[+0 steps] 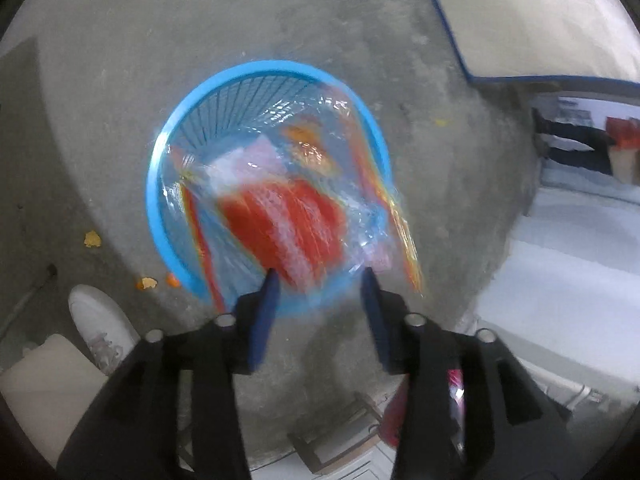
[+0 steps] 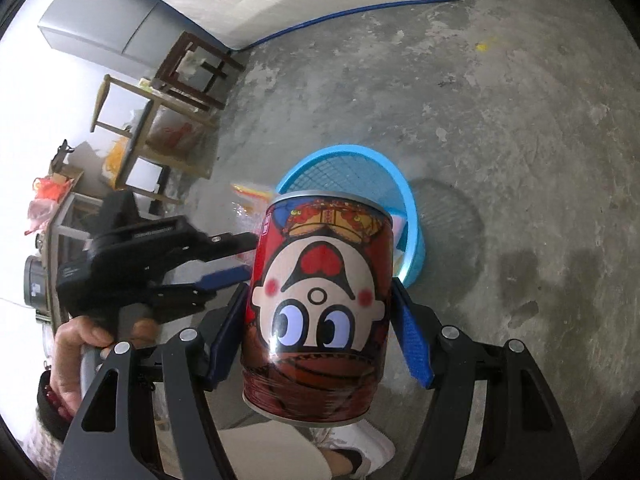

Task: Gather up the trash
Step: 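Open both tools to drop the bag and can into the wastebasket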

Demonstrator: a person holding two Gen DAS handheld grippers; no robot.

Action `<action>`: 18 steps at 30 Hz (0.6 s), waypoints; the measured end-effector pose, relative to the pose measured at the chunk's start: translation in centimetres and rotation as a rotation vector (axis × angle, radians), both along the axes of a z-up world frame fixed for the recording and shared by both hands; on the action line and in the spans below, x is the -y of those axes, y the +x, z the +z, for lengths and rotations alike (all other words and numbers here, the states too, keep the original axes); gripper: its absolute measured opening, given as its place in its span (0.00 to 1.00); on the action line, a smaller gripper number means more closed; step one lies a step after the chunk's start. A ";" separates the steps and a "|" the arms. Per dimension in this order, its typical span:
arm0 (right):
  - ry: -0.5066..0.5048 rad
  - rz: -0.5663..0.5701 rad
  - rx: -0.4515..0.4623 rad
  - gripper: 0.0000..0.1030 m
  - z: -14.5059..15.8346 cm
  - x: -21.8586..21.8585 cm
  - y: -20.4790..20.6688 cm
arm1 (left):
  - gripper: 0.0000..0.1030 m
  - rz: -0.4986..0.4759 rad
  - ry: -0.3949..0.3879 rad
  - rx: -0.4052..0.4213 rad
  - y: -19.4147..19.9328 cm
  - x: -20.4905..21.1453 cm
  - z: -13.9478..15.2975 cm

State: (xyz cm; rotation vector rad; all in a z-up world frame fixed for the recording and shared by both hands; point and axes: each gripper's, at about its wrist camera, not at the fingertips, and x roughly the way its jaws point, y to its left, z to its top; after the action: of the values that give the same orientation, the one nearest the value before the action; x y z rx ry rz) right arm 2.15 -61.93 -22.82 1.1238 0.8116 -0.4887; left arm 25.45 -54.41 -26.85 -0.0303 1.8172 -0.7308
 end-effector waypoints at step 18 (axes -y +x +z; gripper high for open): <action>-0.050 0.168 -0.092 0.65 -2.3 -0.6 8.6 | 0.72 0.032 -0.269 0.236 3.1 -8.4 18.1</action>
State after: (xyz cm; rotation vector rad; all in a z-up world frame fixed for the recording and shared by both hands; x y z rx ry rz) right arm 10.74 -61.33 -25.17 0.9833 0.9605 -0.4205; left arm 28.55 -46.02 -8.76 -0.1443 1.4833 -0.9125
